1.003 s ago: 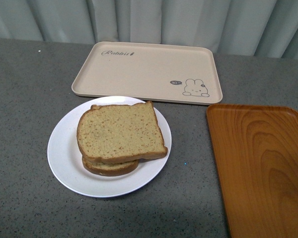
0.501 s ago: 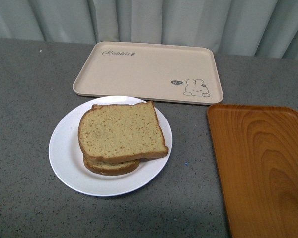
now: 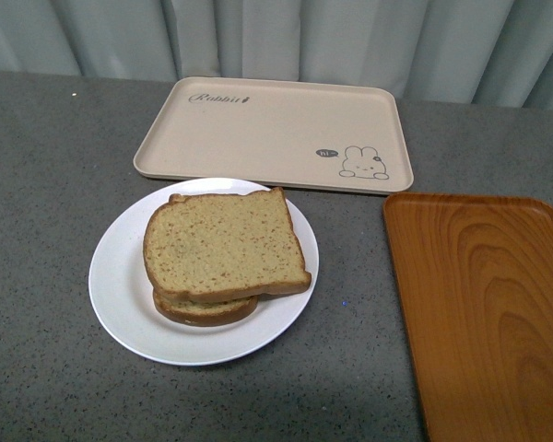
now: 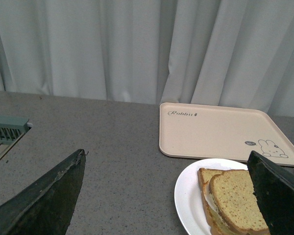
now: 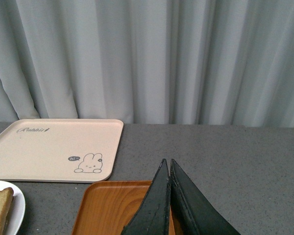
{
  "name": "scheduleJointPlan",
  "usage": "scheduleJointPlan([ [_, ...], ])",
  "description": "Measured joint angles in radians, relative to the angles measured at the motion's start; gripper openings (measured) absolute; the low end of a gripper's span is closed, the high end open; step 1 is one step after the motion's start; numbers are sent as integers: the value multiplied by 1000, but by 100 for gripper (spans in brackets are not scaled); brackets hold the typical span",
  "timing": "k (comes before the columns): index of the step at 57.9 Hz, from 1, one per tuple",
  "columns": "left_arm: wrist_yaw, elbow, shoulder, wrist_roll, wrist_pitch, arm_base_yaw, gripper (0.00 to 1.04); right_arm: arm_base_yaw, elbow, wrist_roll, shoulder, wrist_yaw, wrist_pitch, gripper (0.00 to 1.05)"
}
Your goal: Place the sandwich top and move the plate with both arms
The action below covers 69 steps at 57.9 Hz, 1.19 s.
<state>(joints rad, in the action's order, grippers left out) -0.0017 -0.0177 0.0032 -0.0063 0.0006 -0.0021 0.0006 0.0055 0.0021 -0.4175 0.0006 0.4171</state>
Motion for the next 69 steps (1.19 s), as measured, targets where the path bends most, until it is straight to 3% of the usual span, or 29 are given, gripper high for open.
scheduleJointPlan([
  [43, 0, 0, 0, 0, 0, 0, 98, 0, 0, 0, 246, -2, -242, 1],
  [50, 0, 0, 0, 0, 0, 0, 98, 0, 1, -1, 387, -2, -409, 1],
  [66, 1, 0, 0, 0, 0, 0, 98, 0, 1, -1, 412, -2, -415, 1],
  [69, 1, 0, 0, 0, 0, 0, 98, 0, 1, -2, 413, -2, -415, 8],
])
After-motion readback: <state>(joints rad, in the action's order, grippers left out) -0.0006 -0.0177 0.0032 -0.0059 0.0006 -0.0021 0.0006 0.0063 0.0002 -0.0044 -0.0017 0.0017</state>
